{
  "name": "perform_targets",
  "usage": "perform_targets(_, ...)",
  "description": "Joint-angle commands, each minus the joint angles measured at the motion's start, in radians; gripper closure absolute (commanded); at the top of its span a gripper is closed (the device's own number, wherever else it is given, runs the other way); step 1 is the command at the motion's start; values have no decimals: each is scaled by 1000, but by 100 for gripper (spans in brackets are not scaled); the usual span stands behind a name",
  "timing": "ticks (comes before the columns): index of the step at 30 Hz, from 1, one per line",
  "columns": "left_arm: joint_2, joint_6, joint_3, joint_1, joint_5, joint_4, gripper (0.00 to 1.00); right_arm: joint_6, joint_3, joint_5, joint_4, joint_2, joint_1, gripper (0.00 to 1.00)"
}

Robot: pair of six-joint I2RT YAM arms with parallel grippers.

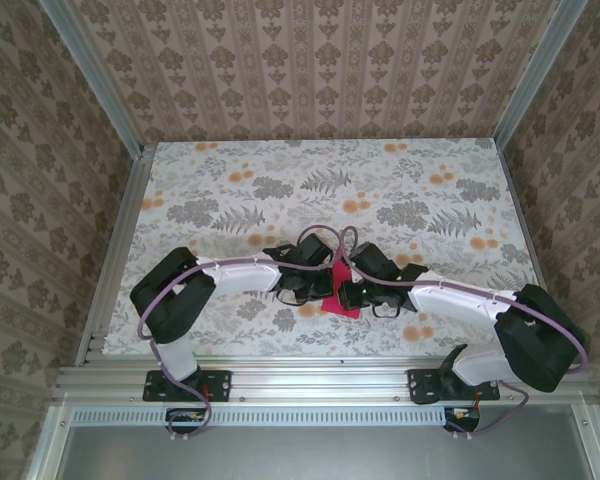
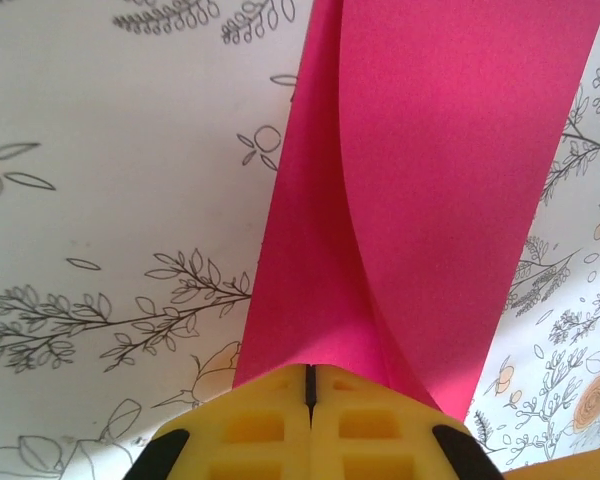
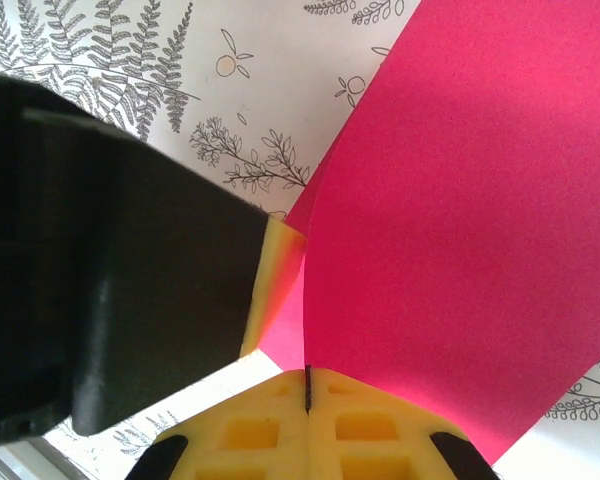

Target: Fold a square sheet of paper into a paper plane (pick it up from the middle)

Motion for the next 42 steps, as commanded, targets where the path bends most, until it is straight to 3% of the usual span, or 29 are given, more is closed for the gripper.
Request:
perform_targets(1, 20, -12, 31, -10, -13, -26, 100, -32, -18, -52, 9, -18, -25, 97)
perform_targets(11, 44, -1, 35, -27, -51, -75, 100, -170, -35, -169, 27, -6, -109, 93)
perform_targets(21, 64, 14, 54, -39, -77, -118, 100, -299, -2, -144, -4, 73, -175, 91)
perform_targets(42, 76, 45, 78, -42, -84, -149, 100, -294, 127, -114, -127, 181, -214, 87)
